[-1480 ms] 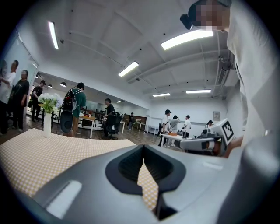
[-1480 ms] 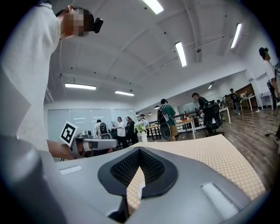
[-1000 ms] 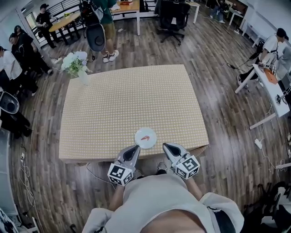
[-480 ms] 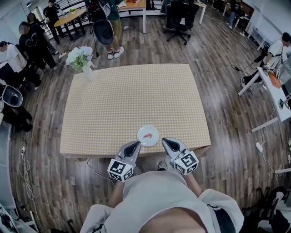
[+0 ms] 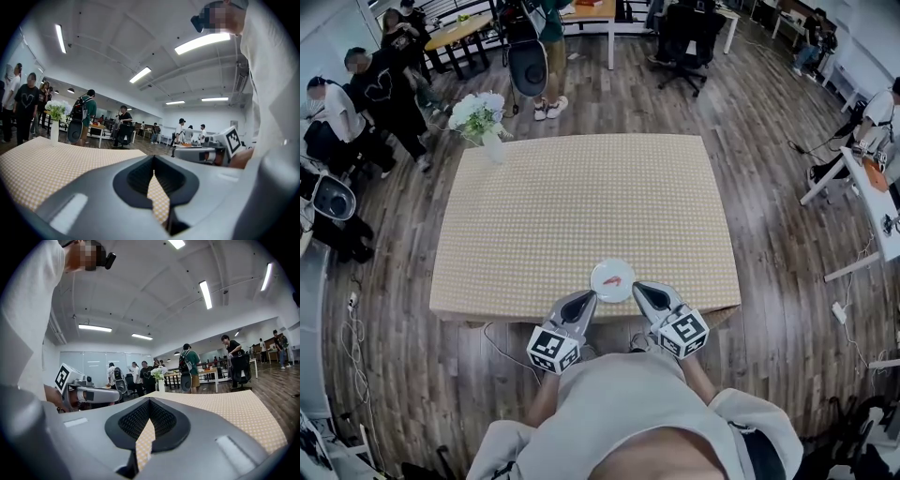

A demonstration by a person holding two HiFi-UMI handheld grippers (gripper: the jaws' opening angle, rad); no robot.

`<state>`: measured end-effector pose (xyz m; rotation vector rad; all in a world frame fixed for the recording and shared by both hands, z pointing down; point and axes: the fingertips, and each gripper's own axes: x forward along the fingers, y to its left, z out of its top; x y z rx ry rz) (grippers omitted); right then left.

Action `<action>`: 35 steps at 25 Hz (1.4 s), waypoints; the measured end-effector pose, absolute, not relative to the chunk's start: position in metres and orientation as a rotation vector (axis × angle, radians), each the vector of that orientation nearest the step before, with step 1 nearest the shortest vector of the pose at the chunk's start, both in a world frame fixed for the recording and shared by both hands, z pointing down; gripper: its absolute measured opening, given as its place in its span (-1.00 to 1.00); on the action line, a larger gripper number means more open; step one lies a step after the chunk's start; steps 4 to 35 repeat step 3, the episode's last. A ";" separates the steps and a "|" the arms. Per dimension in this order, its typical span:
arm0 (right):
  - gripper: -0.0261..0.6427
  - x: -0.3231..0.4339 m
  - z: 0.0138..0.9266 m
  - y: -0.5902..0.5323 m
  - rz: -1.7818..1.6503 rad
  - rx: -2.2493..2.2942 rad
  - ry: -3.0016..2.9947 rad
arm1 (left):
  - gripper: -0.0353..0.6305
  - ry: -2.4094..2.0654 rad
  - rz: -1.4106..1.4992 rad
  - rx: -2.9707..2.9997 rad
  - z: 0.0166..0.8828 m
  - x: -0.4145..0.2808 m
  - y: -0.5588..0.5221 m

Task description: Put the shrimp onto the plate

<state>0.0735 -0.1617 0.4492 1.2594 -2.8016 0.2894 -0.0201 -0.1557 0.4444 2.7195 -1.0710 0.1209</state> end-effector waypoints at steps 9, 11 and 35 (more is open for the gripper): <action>-0.93 0.068 0.452 -0.165 0.288 1.246 -2.800 | -0.86 -1.079 0.117 2.721 0.444 -0.025 -0.161; -0.93 0.068 0.452 -0.165 0.288 1.246 -2.800 | -0.86 -1.079 0.117 2.721 0.444 -0.025 -0.161; -0.93 0.068 0.452 -0.165 0.288 1.246 -2.800 | -0.86 -1.079 0.117 2.721 0.444 -0.025 -0.161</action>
